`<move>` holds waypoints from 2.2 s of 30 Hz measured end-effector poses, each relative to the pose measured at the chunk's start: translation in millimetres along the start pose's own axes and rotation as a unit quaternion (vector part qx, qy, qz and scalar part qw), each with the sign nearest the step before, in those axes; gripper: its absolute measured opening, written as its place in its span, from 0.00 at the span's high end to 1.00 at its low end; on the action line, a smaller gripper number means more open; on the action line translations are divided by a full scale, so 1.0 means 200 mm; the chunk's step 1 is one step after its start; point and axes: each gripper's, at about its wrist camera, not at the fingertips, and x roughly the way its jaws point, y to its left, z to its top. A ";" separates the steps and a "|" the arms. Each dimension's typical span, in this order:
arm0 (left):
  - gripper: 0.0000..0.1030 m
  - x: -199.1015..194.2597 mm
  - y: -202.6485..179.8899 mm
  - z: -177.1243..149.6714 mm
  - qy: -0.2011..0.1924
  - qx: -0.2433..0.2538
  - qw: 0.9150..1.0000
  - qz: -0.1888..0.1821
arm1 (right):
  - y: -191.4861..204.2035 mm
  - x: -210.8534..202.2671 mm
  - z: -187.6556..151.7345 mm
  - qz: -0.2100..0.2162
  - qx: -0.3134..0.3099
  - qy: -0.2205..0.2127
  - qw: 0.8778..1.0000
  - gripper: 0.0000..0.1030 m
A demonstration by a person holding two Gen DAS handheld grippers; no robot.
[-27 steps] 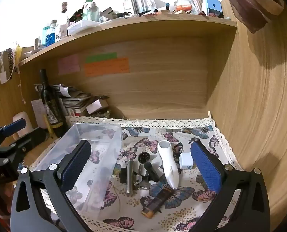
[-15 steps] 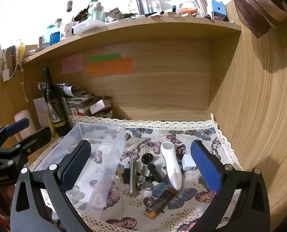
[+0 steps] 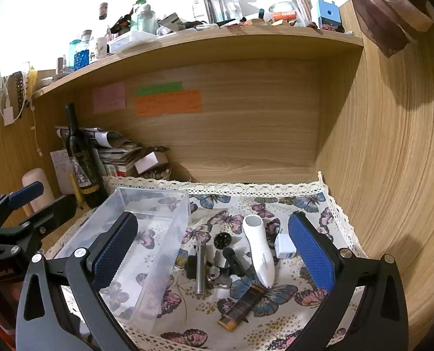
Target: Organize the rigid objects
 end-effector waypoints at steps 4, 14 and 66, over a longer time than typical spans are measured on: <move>0.00 0.00 -0.01 0.00 0.000 -0.002 1.000 -0.002 | 0.00 -0.01 0.00 -0.001 0.001 0.000 1.000 0.00; 0.00 0.00 0.00 0.01 -0.001 -0.003 1.000 -0.003 | -0.01 -0.01 0.01 -0.002 0.000 -0.002 1.000 0.00; 0.00 0.01 0.04 0.01 -0.013 -0.011 1.000 -0.022 | 0.03 0.03 0.03 0.006 -0.017 -0.001 1.000 0.00</move>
